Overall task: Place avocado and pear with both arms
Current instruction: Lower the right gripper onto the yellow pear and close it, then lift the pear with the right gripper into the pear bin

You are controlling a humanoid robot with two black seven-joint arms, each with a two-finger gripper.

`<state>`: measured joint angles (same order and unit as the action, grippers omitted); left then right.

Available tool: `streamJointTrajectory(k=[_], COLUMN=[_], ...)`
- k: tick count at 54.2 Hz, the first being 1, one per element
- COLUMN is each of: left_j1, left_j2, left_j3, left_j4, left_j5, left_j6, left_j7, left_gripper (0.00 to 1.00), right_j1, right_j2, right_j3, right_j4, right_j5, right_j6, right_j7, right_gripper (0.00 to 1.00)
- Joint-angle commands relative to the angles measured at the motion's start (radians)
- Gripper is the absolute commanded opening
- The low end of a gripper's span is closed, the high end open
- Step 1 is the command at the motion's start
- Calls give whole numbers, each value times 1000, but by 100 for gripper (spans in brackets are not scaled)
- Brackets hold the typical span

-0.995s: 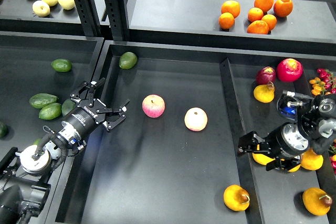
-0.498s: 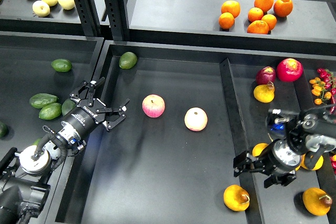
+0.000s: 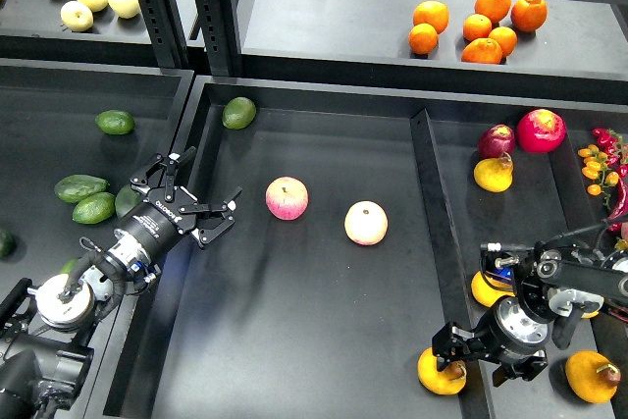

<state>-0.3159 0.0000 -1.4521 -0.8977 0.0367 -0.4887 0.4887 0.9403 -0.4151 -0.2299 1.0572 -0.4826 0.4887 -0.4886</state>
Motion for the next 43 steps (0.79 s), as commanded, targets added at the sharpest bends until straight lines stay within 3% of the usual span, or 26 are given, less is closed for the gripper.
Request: streamJointTrajectory(k=[1, 30, 43], left_j1=[1, 21, 24], left_j2=[0, 0, 0], left_j3=[-4, -2, -4], left_j4=[-1, -23, -29], left_j5=[-1, 0, 0], left_j6=[0, 0, 0], left_j7=[0, 0, 0], left_gripper=[99, 99, 99], right_j1=[-8, -6, -9], right_j2=[25, 65, 73], right_j3=[6, 46, 46], right_j4=[-25, -85, -91], right_j5=[-1, 1, 4], right_j6=[0, 0, 0], right_j7=[0, 0, 0], right_gripper=[90, 88, 72])
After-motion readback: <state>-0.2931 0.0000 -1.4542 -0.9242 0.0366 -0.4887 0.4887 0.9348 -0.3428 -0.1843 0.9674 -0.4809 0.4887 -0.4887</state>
